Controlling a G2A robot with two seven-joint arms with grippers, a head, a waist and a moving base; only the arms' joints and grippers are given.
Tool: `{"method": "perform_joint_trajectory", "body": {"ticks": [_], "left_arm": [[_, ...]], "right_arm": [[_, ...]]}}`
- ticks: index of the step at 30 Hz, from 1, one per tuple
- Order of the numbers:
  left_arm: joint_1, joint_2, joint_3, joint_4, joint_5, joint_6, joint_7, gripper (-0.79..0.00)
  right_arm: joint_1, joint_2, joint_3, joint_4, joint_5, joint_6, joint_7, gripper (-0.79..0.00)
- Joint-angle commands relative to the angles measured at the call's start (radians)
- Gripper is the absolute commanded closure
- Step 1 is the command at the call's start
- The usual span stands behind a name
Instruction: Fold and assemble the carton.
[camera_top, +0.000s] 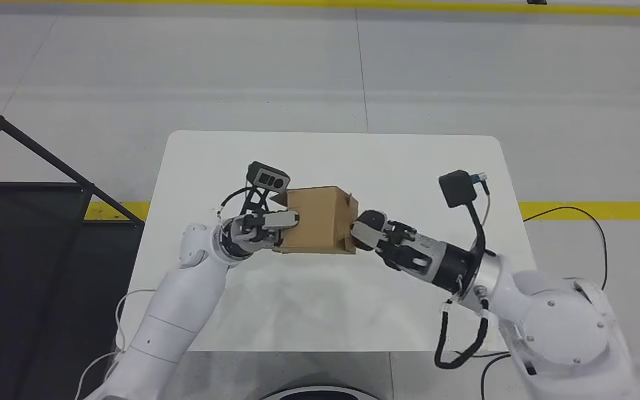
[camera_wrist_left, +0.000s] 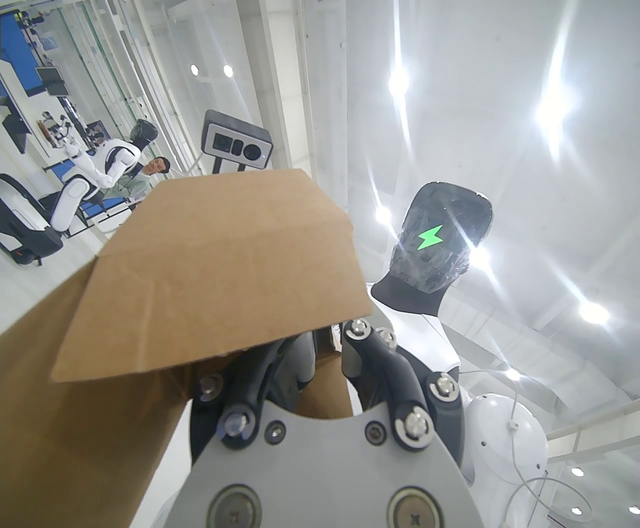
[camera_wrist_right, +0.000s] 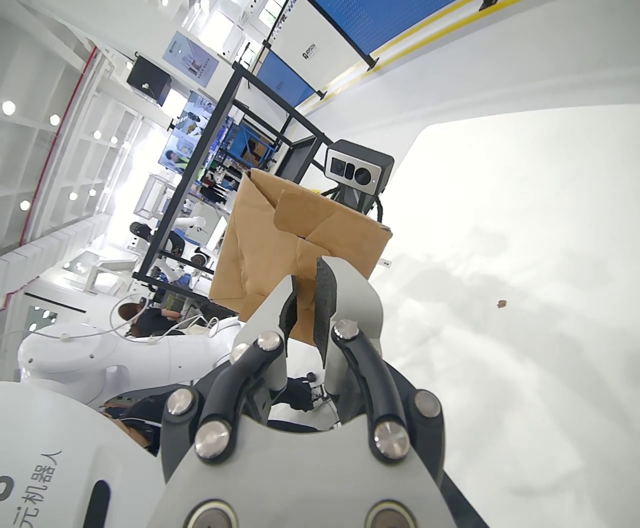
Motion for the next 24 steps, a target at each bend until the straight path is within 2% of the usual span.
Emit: {"method": "perform_joint_trajectory", "body": {"ticks": [1,24], "left_arm": [[-0.001,-0.001,0.000,0.002,0.003,0.002,0.000,0.000],[-0.002,0.000,-0.010,-0.037,0.131,0.019,0.043,0.000]], "right_arm": [[-0.004,-0.001,-0.011,-0.004,-0.023,-0.023,-0.024,-0.129],[-0.029,0.001,-0.039,0.045,-0.077,-0.154,-0.037,-0.163]]}}
